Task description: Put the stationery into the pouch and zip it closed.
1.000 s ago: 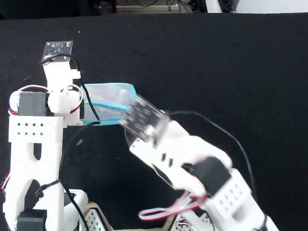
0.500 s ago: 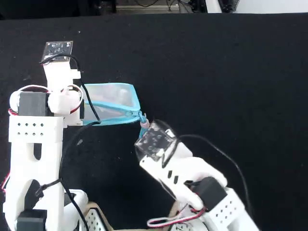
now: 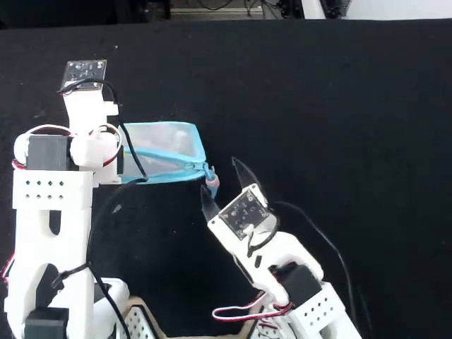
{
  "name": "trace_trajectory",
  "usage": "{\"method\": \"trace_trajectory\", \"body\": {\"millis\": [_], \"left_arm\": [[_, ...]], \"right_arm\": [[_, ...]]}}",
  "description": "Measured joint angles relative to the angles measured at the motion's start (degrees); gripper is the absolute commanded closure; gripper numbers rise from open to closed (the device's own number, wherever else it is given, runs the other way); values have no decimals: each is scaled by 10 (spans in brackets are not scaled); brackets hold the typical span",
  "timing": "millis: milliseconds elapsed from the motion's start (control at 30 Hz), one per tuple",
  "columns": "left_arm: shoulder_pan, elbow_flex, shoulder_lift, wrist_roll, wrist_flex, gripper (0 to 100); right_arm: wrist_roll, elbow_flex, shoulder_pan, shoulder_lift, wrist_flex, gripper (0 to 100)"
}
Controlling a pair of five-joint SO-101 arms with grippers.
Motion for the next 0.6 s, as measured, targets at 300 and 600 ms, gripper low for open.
{"method": "trace_trajectory", "body": {"millis": [300,600], "left_arm": [[0,0,0,0,0,967],[0,0,0,0,-1,967]], "right_arm": [[0,0,0,0,-43,960],[0,0,3,-5,-45,988]]}}
